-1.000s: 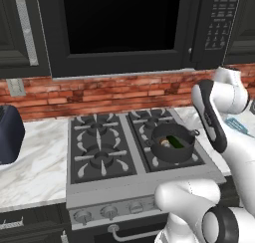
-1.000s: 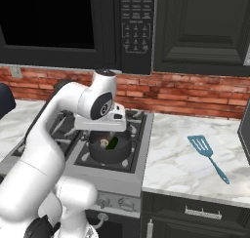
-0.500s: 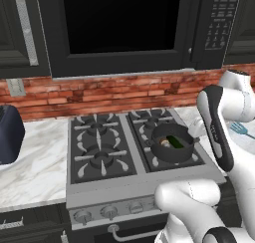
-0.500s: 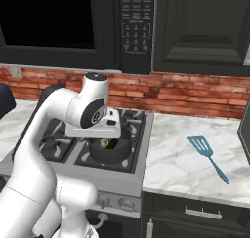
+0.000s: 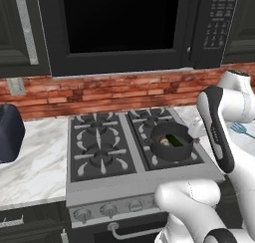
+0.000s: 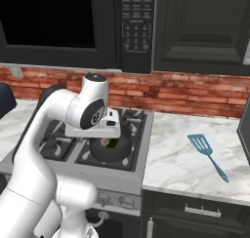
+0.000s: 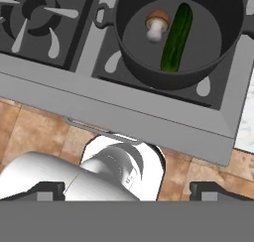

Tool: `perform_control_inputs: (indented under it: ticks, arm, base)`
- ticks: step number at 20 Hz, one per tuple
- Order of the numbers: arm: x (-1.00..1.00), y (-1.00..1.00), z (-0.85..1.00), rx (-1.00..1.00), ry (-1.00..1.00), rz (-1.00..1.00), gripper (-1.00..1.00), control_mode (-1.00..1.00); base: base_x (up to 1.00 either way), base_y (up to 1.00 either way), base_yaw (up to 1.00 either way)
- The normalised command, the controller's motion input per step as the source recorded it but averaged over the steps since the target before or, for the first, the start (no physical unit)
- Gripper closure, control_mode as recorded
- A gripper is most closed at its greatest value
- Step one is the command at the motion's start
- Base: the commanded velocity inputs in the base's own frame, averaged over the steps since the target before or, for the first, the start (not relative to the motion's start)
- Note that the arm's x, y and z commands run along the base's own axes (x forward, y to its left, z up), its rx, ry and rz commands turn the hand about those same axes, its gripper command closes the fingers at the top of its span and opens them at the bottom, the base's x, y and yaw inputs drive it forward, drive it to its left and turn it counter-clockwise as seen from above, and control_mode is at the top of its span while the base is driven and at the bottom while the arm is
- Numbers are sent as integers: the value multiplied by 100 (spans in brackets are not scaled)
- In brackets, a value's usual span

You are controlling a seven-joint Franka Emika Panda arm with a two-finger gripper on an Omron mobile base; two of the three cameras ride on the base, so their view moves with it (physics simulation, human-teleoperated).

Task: Put the mushroom and cucumber in the pot. Retrieve the spatula and lightly stir the vegetables in the pot.

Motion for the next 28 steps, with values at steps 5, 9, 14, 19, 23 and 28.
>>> perform_control_inputs:
  ticks: [5,9,14,19,23,28]
  arm:
    - [0,0,0,0,0,0,-100,100]
    - [0,0,0,0,0,0,-100,100]
    - [0,0,0,0,0,0,-100,100]
    - [0,0,0,0,0,0,-100,100]
    - [0,0,0,0,0,0,-100,100]
    - [0,0,0,0,0,0,-100,100]
  base:
    - [-61,-30,-10]
    - [-32,-60,-18]
    - [7,-80,-12]
    - [10,-98,-8]
    - [54,-75,0]
    - [60,-48,2]
